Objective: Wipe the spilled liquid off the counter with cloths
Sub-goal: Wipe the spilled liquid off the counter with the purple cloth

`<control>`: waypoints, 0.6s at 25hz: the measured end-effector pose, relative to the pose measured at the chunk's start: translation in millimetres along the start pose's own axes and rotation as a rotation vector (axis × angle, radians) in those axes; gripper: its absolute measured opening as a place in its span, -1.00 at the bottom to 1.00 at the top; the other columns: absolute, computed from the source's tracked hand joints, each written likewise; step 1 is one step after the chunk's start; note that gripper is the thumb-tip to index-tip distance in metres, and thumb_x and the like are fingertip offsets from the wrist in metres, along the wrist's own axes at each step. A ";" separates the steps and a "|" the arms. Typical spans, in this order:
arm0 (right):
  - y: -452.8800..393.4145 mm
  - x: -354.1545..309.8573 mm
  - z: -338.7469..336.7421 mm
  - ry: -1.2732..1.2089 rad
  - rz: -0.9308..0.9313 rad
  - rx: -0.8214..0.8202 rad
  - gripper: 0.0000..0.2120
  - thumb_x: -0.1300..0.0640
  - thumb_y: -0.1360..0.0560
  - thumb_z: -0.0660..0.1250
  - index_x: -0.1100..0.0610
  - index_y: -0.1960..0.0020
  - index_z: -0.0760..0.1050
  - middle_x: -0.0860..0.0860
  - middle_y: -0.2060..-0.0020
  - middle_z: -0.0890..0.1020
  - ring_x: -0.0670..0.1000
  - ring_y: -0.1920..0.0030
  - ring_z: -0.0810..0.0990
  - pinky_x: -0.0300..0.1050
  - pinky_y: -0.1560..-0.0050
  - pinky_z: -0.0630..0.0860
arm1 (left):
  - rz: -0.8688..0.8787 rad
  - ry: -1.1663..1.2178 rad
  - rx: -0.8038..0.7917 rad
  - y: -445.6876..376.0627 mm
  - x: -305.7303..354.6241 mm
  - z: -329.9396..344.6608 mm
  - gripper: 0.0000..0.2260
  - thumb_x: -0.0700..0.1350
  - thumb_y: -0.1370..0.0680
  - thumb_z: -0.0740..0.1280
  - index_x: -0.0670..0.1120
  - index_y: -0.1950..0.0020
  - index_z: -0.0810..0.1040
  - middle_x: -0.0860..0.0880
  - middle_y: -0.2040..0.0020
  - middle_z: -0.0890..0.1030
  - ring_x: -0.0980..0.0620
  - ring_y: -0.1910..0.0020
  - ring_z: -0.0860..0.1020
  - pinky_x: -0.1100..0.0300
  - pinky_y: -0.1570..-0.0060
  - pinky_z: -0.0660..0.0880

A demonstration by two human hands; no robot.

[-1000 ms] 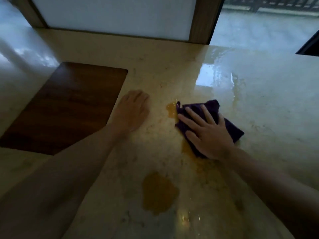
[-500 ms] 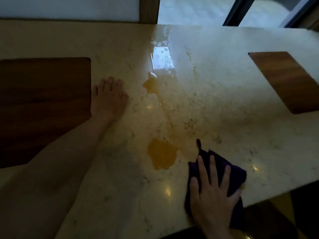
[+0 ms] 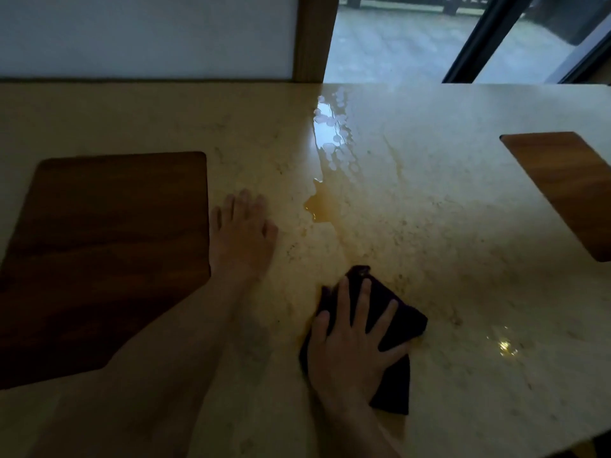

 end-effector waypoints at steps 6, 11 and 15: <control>-107.6 -41.4 -20.0 -0.032 0.023 0.078 -0.42 -0.19 -0.60 -0.18 -0.18 -0.57 -0.25 -0.03 -0.60 -0.20 0.27 -0.54 -0.29 0.60 -0.31 -0.24 | -0.011 0.000 0.026 0.1 -2.2 1.9 -0.47 0.15 -0.59 -0.11 0.06 -0.55 0.16 -0.07 -0.59 0.18 -0.11 -0.58 0.09 -0.13 -0.53 0.06; -260.8 -89.3 -51.9 -0.051 -0.099 0.058 -0.43 -0.19 -0.58 -0.20 -0.20 -0.58 -0.17 -0.06 -0.60 -0.14 0.26 -0.55 -0.26 0.60 -0.30 -0.25 | -0.049 -0.037 0.005 -4.2 -2.6 2.5 -0.47 0.17 -0.61 -0.04 0.09 -0.58 0.16 -0.03 -0.60 0.18 -0.07 -0.58 0.11 -0.12 -0.51 0.12; -365.6 -135.3 -75.0 -0.030 -0.208 0.023 -0.44 -0.22 -0.59 -0.16 -0.21 -0.57 -0.11 -0.06 -0.60 -0.12 0.26 -0.55 -0.25 0.59 -0.32 -0.24 | -0.050 -0.078 0.008 -1.8 0.2 0.2 -0.47 0.15 -0.57 0.09 0.07 -0.54 0.29 -0.03 -0.56 0.30 -0.08 -0.54 0.25 -0.08 -0.46 0.13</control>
Point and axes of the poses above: each hand's wrist, its own y-axis away from the middle knuckle, its own z-axis out of the palm, x = y × z, the point moved 1 cm from there along -y, towards the middle knuckle
